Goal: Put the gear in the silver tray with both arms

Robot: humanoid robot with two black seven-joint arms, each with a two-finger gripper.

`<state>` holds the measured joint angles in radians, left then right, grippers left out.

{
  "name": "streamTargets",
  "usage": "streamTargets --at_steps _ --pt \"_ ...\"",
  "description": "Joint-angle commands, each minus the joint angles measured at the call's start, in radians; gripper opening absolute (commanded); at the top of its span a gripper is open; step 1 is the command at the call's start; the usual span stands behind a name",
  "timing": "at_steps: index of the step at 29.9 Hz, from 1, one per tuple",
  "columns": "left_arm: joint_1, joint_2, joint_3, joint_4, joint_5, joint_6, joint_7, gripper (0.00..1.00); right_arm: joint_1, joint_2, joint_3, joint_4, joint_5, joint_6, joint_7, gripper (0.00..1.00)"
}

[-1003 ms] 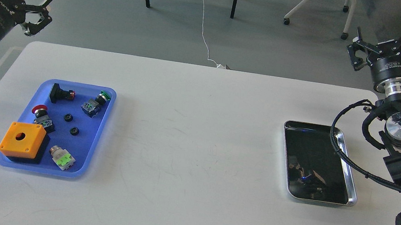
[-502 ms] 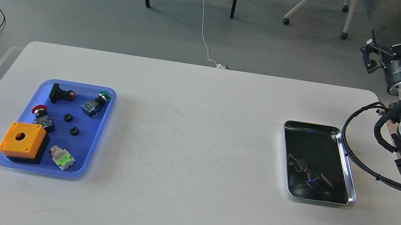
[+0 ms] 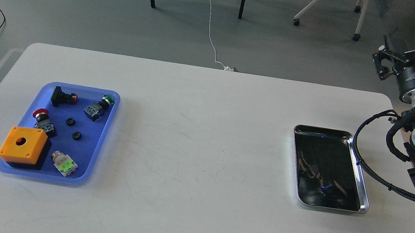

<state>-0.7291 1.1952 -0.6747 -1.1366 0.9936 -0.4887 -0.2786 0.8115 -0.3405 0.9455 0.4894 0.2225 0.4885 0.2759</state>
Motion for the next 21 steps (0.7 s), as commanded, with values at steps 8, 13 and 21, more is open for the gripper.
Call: streamTargets --at_steps 8,13,21 --pt "0.016 -0.058 0.089 -0.203 0.451 0.0 -0.051 0.98 -0.002 -0.006 -0.002 0.0 0.0 0.0 0.012 0.99" --pt "0.016 -0.114 0.2 -0.2 0.802 0.172 -0.122 0.95 -0.025 -0.008 -0.001 -0.006 0.0 0.0 0.028 0.99" --pt "0.008 -0.201 0.365 -0.069 0.95 0.349 -0.159 0.84 -0.037 -0.015 -0.001 -0.005 0.0 0.0 0.042 0.99"
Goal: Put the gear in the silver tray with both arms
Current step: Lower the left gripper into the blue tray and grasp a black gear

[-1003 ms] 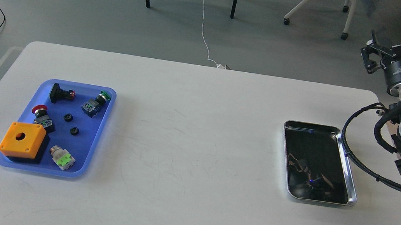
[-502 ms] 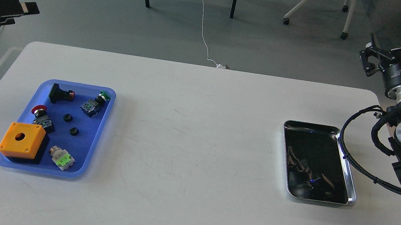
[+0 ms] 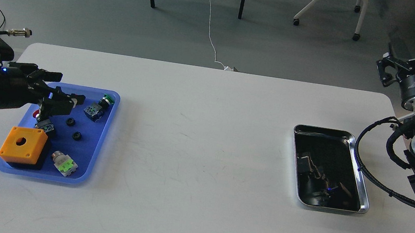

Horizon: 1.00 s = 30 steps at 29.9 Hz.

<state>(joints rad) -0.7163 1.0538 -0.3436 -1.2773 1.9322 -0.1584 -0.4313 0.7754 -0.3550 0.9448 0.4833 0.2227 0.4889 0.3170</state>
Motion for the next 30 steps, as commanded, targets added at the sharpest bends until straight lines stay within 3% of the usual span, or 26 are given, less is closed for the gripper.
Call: streamTargets --at_steps 1,7,13,23,30 --pt "-0.003 -0.084 0.035 0.094 0.014 0.02 -0.01 0.82 -0.001 -0.001 0.0 0.003 0.0 0.0 0.001 0.99" --pt "-0.002 -0.161 0.097 0.193 0.034 0.026 -0.015 0.66 -0.001 -0.001 0.0 0.006 0.0 0.0 0.001 0.99" --pt "-0.002 -0.227 0.114 0.294 0.036 0.053 -0.017 0.57 -0.007 -0.008 0.0 0.006 0.0 0.0 0.001 0.99" --pt "-0.002 -0.277 0.117 0.415 0.034 0.069 -0.057 0.52 -0.008 -0.009 0.0 0.005 0.0 0.0 0.001 0.99" --pt "0.001 -0.313 0.117 0.483 0.034 0.077 -0.057 0.52 -0.008 -0.009 -0.001 0.005 0.0 0.0 0.001 0.99"
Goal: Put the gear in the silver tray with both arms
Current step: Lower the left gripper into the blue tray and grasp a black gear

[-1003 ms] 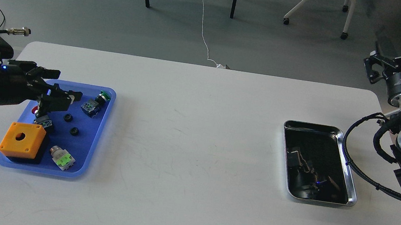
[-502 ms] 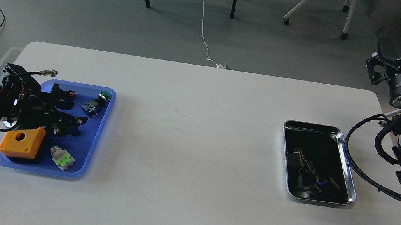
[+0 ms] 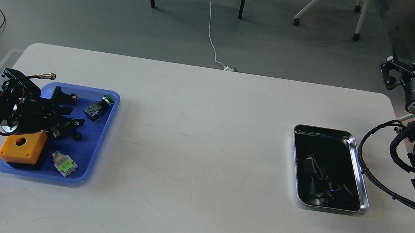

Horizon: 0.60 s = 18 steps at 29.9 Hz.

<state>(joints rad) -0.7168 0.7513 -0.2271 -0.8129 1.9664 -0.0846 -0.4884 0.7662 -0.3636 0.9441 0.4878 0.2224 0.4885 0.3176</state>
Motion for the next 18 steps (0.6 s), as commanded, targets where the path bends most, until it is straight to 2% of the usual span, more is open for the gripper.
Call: streamTargets --at_steps 1,9,18 --pt "0.002 -0.01 0.002 0.023 0.0 0.003 0.0 0.52 0.001 0.0 -0.001 0.0 0.0 0.0 0.0 0.99" --pt "-0.007 -0.03 0.089 0.098 -0.003 0.075 0.0 0.52 0.001 0.0 0.001 0.002 0.0 0.0 0.0 0.99" --pt "-0.01 -0.033 0.091 0.107 -0.011 0.077 0.0 0.51 0.001 0.0 0.001 0.003 0.0 0.0 0.0 0.99"
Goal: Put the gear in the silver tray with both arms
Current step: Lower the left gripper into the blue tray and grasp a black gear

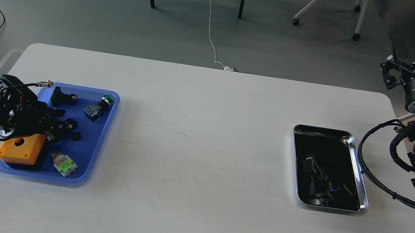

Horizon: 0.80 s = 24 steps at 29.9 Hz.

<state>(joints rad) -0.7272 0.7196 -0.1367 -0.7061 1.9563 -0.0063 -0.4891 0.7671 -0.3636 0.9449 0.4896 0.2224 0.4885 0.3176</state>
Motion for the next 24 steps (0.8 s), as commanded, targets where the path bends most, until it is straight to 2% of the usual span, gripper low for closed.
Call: streamTargets --at_steps 1,5,11,19,24 --pt "0.0 -0.002 0.0 0.0 0.0 0.0 0.0 0.5 0.0 0.0 0.002 0.0 0.0 0.0 0.0 0.99" --pt "0.0 -0.006 0.002 0.0 0.0 -0.001 0.0 0.41 0.0 -0.005 0.003 0.0 0.0 0.0 0.0 0.99" --pt "0.0 -0.012 0.003 0.0 0.003 -0.001 0.0 0.37 0.0 -0.009 0.003 0.0 0.0 0.0 0.0 0.99" --pt "0.0 -0.011 0.003 -0.001 0.006 -0.001 0.0 0.23 0.0 -0.018 0.003 0.0 0.0 0.0 0.0 0.99" --pt "-0.024 -0.008 0.0 -0.013 0.0 -0.001 0.0 0.19 0.0 -0.02 0.003 0.0 0.0 0.0 0.0 0.99"
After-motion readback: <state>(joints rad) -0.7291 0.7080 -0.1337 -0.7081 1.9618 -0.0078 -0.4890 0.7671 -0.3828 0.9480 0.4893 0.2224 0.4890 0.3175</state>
